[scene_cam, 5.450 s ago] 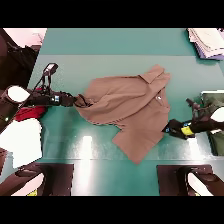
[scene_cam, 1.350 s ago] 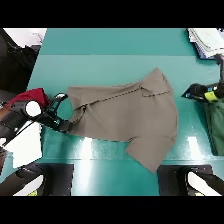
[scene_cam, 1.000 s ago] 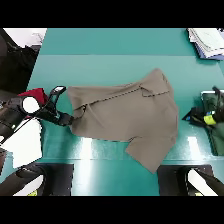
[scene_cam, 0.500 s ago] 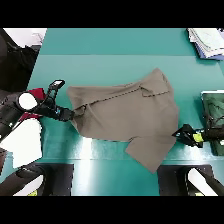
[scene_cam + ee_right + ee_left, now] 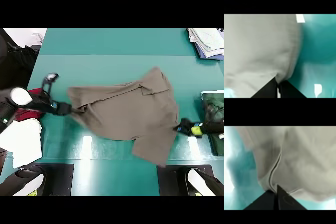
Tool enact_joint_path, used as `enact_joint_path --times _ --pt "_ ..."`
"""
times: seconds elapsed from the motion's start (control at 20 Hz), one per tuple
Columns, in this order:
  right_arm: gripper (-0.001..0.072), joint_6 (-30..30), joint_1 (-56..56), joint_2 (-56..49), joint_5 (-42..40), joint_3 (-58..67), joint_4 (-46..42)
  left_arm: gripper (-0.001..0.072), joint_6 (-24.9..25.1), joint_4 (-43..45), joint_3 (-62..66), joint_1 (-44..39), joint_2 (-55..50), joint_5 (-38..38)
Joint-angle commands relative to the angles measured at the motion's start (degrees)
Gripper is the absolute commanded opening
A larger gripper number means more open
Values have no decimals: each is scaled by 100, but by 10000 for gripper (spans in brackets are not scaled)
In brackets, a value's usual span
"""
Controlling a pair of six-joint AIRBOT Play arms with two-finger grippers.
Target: Fold the shirts.
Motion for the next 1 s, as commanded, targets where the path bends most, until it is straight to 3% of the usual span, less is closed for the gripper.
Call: enact_joint_path --times 0.0,0.15,0.25,0.5,0.6,0.75,0.95 --pt "22 0 -179 487 -221 1451 828 23 -7 -1021 1106 879 13 44" --pt "22 -2 -516 787 -501 3462 1027 23 439 -2750 2798 1808 74 214" --pt "22 -50 -656 841 -675 4800 999 24 728 -3366 4068 2114 74 195" --pt "22 -177 -916 651 -557 7619 909 24 894 -3381 7152 2138 76 205" --pt "22 -177 -942 544 -380 8446 907 23 892 -3383 7799 2138 184 229" --pt "22 -175 -942 612 -275 9084 734 23 892 -3259 7875 2138 739 343" --pt "21 -120 -942 1220 -278 8395 -195 23 887 -3180 7860 2138 1147 409"
